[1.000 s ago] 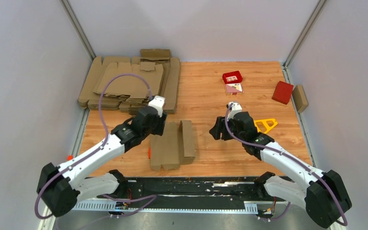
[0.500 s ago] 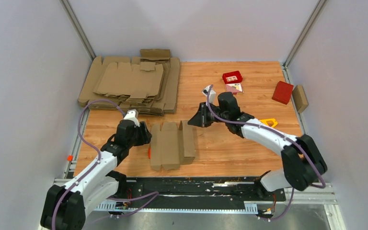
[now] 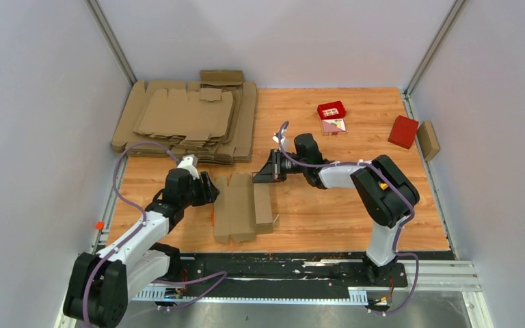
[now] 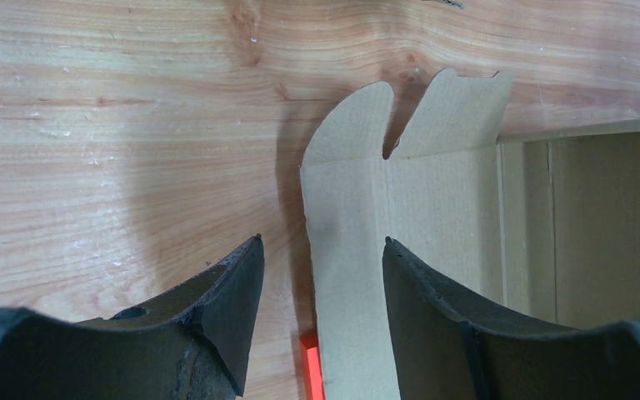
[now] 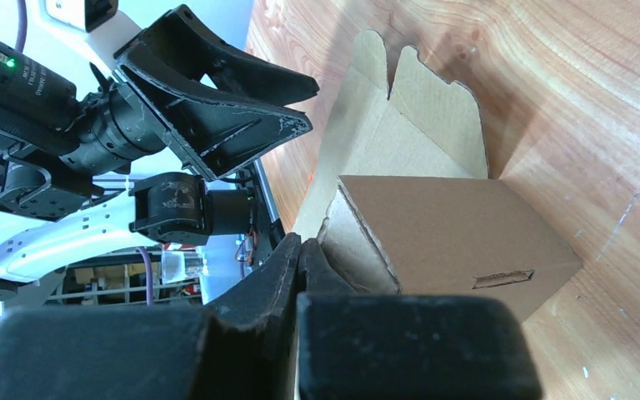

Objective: Fold the paper box

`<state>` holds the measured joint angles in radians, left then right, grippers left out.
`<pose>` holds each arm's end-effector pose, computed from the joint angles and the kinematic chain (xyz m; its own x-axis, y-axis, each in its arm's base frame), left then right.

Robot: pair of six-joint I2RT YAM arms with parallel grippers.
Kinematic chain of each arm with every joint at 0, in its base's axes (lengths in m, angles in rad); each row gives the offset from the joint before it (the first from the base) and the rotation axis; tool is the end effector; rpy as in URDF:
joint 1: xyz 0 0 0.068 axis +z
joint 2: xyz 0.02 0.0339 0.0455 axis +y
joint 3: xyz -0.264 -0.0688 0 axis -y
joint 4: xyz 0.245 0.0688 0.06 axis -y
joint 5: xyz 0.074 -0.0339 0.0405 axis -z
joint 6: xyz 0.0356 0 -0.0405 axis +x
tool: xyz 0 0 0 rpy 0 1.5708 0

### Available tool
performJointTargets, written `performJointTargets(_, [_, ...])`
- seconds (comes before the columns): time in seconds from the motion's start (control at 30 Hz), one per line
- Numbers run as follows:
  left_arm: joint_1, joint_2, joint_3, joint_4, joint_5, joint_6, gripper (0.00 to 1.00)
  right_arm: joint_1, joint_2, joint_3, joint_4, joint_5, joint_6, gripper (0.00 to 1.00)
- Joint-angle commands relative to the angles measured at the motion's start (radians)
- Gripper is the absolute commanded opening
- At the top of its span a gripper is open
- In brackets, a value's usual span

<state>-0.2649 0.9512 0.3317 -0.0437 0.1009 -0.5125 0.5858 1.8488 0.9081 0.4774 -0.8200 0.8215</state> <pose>0.1798 -0.0525 0.1677 -0.6831 -0.3202 -0.6564 0.0024 0.8978 -0.4405 0.2966 0.2280 0.1608 -0.9288 -0.0168 -0.3701 -0.3555 0.3218 0.8775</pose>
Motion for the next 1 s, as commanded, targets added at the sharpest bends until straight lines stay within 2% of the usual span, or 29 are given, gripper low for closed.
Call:
performJointTargets(0.0, [0.019, 0.020, -0.005, 0.063, 0.043, 0.008, 0.63, -0.002, 0.012, 0.005, 0.099, -0.019, 0.058, 0.00])
performJointTargets(0.17, [0.021, 0.030, -0.005, 0.074, 0.058, 0.008, 0.63, -0.005, -0.060, 0.024, 0.032, -0.024, 0.019, 0.00])
performJointTargets(0.23, [0.021, 0.033, -0.004, 0.074, 0.062, 0.009, 0.64, -0.006, -0.098, 0.047, -0.040, -0.027, -0.020, 0.03])
performJointTargets(0.43, [0.021, 0.035, 0.001, 0.050, 0.076, 0.001, 0.63, -0.007, -0.230, 0.092, -0.301, 0.047, -0.205, 0.26])
performJointTargets(0.6, [0.021, 0.025, 0.009, -0.044, 0.094, -0.040, 0.65, -0.004, -0.293, 0.099, -0.483, 0.108, -0.360, 0.42])
performJointTargets(0.73, [0.021, -0.008, -0.017, -0.034, 0.034, -0.056, 0.69, 0.000, -0.332, 0.079, -0.582, 0.163, -0.442, 0.64])
performJointTargets(0.83, [0.021, 0.013, -0.031, 0.036, 0.098, -0.065, 0.68, -0.001, -0.382, 0.039, -0.592, 0.203, -0.466, 0.70])
performJointTargets(0.97, [0.021, 0.089, -0.013, 0.131, 0.206, -0.072, 0.67, -0.001, -0.437, 0.005, -0.642, 0.250, -0.498, 0.70])
